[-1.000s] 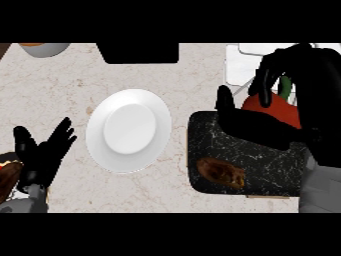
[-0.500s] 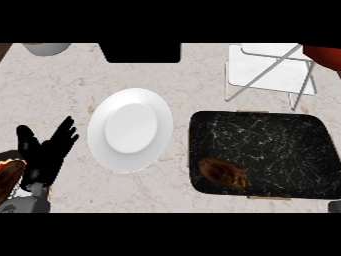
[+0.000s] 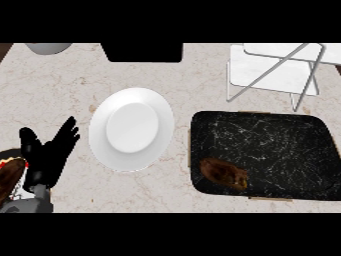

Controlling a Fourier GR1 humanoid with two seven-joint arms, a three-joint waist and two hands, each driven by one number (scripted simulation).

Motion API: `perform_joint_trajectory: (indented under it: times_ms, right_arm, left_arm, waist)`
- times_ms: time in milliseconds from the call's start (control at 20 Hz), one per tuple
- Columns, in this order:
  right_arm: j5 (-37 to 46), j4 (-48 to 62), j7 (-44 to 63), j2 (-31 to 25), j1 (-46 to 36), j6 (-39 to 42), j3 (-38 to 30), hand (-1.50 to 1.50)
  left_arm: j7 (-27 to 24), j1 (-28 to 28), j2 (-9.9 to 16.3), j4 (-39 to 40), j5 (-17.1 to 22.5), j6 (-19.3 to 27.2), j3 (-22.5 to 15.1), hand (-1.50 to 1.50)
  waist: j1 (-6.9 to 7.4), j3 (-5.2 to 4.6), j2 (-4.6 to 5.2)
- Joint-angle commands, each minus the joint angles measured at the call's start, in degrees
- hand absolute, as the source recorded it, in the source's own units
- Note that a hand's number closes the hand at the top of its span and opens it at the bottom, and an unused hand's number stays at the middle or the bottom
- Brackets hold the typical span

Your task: Pick the bell pepper from the tray and place it in the tiered shelf

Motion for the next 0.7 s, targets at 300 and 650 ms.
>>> perform_joint_trajectory:
  times_ms: [300,650]
  right_arm:
    - [2.09,20.03,-15.32,-4.62,-1.35,-4.78,1.34,1.50]
    - [4.83,32.83,-20.86,-5.06,-7.16,-10.12,2.19,1.50]
  left_arm:
    - [0.27,-1.38,-0.59,2.61,-1.18,0.14,-0.29,0.00]
    - [1.03,-3.34,-0.80,4.90,-0.36,0.17,1.11,0.00]
  waist:
    - [0.39,-0.18,0.42]
    - [0.55,-0.21,0.46]
